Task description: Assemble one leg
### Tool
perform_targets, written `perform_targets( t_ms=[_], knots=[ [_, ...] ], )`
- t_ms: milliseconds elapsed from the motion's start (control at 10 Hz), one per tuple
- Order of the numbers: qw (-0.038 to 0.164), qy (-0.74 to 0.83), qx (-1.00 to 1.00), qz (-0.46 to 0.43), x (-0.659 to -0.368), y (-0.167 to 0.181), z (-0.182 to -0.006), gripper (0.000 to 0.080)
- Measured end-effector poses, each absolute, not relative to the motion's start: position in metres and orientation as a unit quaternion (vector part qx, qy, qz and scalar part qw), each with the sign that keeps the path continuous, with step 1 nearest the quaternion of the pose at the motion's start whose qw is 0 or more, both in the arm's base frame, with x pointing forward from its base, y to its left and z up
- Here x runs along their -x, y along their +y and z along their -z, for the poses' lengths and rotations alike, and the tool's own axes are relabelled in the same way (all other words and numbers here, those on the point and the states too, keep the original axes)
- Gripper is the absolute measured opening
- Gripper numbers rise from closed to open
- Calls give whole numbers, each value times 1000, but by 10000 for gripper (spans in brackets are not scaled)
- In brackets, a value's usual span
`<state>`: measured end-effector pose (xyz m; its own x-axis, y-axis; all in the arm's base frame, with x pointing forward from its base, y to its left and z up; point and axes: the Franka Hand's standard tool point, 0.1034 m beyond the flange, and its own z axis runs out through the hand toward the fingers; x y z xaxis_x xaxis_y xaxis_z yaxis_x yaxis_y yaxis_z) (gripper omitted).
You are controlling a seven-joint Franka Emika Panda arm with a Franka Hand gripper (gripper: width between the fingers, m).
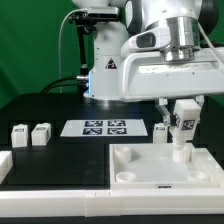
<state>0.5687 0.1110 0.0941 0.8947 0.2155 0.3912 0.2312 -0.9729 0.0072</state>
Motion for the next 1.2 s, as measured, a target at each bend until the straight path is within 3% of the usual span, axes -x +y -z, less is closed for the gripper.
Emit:
perform_targets(
  t_ms=[300, 1200],
  knots=[
    [15, -132, 969, 209, -595, 109, -91, 288],
    [20, -134, 969, 206, -599, 123, -79, 288]
  ],
)
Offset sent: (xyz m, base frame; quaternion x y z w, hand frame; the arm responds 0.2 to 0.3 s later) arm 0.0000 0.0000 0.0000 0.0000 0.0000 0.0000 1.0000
